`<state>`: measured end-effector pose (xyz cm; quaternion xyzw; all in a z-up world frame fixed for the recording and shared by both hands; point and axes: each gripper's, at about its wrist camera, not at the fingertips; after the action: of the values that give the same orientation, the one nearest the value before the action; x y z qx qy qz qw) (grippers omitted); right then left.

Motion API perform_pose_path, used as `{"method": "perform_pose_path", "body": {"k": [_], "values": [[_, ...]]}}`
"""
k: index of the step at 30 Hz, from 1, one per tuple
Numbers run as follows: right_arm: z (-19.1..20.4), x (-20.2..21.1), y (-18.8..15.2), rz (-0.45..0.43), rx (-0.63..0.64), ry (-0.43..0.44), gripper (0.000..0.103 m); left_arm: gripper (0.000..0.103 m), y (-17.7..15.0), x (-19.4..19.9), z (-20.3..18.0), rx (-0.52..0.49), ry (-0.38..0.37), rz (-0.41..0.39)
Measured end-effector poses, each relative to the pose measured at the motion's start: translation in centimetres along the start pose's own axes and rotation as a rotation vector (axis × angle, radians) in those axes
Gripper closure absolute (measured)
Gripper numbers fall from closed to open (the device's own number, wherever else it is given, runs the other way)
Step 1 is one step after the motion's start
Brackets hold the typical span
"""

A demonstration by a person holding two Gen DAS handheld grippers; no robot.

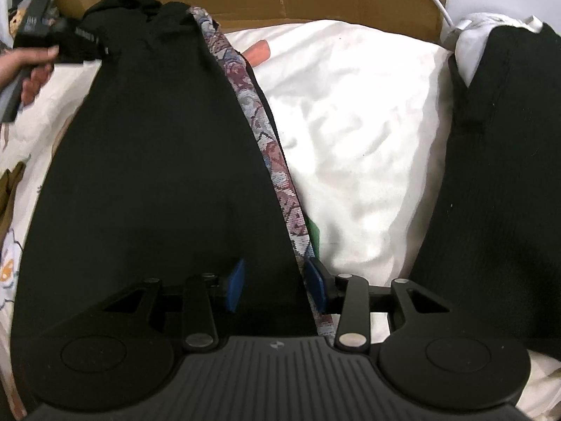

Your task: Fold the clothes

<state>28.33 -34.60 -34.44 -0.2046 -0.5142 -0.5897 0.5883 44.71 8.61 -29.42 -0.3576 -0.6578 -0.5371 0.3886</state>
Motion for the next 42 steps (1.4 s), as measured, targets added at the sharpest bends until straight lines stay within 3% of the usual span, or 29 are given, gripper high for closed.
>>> {"method": "perform_pose_path", "body": {"k": [5, 8, 14, 20, 27, 31, 36, 39, 42], "values": [[-0.4, 0.3, 0.4, 0.001, -0.061, 0.009, 0.06, 0.056, -1.4, 1.2, 0.6, 0.044, 0.025, 0.031], [-0.6, 0.8, 0.6, 0.001, -0.092, 0.019, 0.059, 0.056, -3.3, 2.2, 1.7, 0.131, 0.001, 0.066], [-0.9, 2.2, -0.2, 0.013, -0.101, 0.015, 0.059, 0.056, -7.7, 4.4, 2.1, 0.181, -0.022, 0.132], [-0.9, 3.6, -1.7, 0.108, -0.042, 0.036, 0.06, 0.052, -11.1, 6.9, 2.2, 0.318, -0.086, 0.155], [-0.5, 4.7, -1.9, 0.23, -0.05, -0.015, 0.06, 0.05, -13.4, 10.1, 0.7, 0.29, -0.075, 0.156], [0.3, 6.9, -1.5, 0.247, -0.031, -0.021, 0.06, 0.05, -14.6, 11.5, -0.6, 0.231, -0.049, 0.199], [0.7, 7.7, -1.7, 0.261, -0.033, -0.1, 0.06, 0.05, -16.4, 12.9, -2.1, 0.196, -0.032, 0.216], [2.0, 7.3, -1.6, 0.34, 0.034, -0.13, 0.06, 0.048, -18.9, 14.3, -2.9, 0.232, -0.063, 0.209], [3.4, 7.9, -1.4, 0.326, 0.088, -0.131, 0.06, 0.048, -21.3, 15.0, -3.5, 0.261, -0.081, 0.233]]}}
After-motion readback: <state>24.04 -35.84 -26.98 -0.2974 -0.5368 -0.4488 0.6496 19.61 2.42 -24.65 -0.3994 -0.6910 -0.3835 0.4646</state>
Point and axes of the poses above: each gripper's, at about its wrist camera, not at the fingertips, and x roughly against the way its jaws point, z to its left, y to its top, and after that the axes turned 10 degrees about y, right-handed
